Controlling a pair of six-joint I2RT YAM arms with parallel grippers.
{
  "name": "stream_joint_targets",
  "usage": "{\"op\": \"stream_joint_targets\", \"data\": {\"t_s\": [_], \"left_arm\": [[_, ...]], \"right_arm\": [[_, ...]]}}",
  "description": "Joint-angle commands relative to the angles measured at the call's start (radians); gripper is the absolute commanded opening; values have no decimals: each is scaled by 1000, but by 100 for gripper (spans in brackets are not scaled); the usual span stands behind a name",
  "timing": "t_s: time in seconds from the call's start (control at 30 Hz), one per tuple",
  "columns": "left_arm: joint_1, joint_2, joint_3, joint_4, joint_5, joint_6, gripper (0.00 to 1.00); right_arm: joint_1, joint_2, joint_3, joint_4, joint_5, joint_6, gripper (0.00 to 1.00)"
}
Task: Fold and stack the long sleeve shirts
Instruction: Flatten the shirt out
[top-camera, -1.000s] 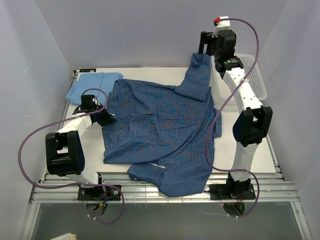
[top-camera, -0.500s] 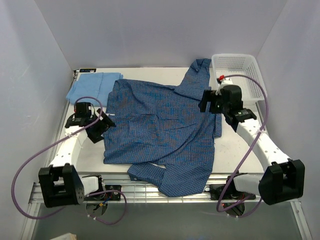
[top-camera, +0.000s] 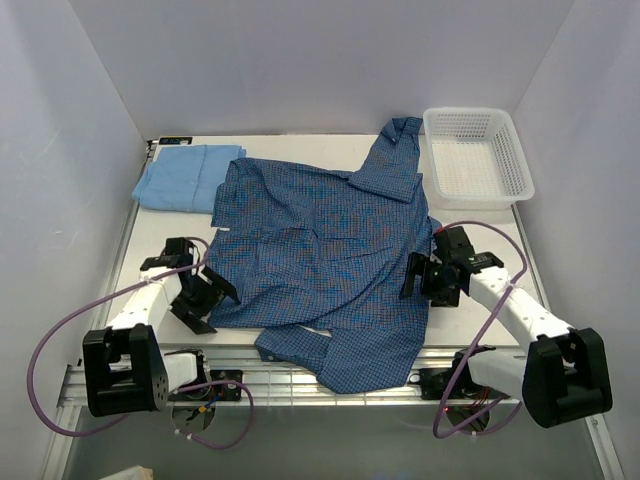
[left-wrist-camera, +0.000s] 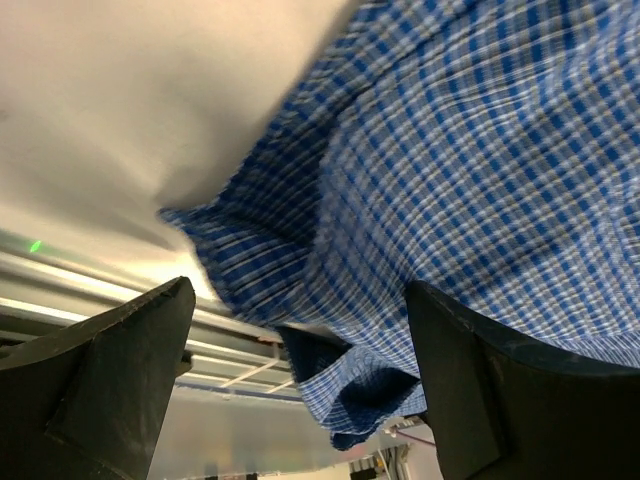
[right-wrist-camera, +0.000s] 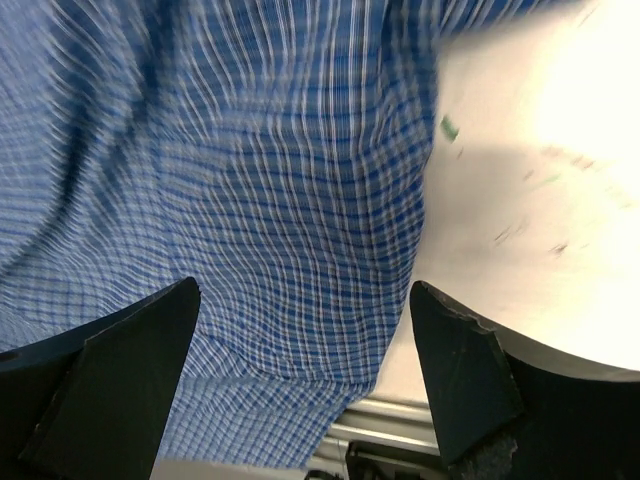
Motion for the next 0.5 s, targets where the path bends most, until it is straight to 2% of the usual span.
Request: {"op": "stream_joint_targets", "data": {"t_s": [0.0, 0.07, 0.17, 0.2, 0.23, 0.27, 0.3, 0.33, 0.37, 0.4, 0.43, 0.47], "left_arm": [[-18, 31, -19, 103, 79, -25, 98], [-29, 63, -33, 147, 100, -34, 97], [-32, 126, -55, 263, 156, -34, 77], [-32, 138, -46, 299, 159, -25, 63], [-32, 157, -41, 307, 157, -21, 54], [-34, 161, -35, 313, 147, -14, 39], [-34, 164, -30, 326, 134, -7, 3], [-34, 161, -18, 327, 117, -4, 0], [-34, 148, -9, 333, 105, 1, 0], [-34, 137, 3, 338, 110, 9, 0], [-34, 122, 37, 339, 111, 10, 0], [-32, 85, 59, 344, 114, 10, 0]], "right_arm": [[53, 53, -29, -40, -83, 32, 91], [136, 80, -41, -45, -41, 58, 91], [231, 131, -41, -66, -12, 105, 92], [254, 142, -38, -91, 11, 114, 92], [293, 151, -35, -106, 25, 124, 93], [304, 163, -32, -118, 38, 127, 99], [312, 165, -32, -134, 48, 125, 94], [314, 165, -30, -137, 74, 124, 84], [312, 163, -18, -137, 84, 124, 40], [314, 163, -3, -140, 151, 122, 22], [312, 162, 21, -141, 179, 111, 12], [311, 163, 52, -143, 213, 95, 8]]}}
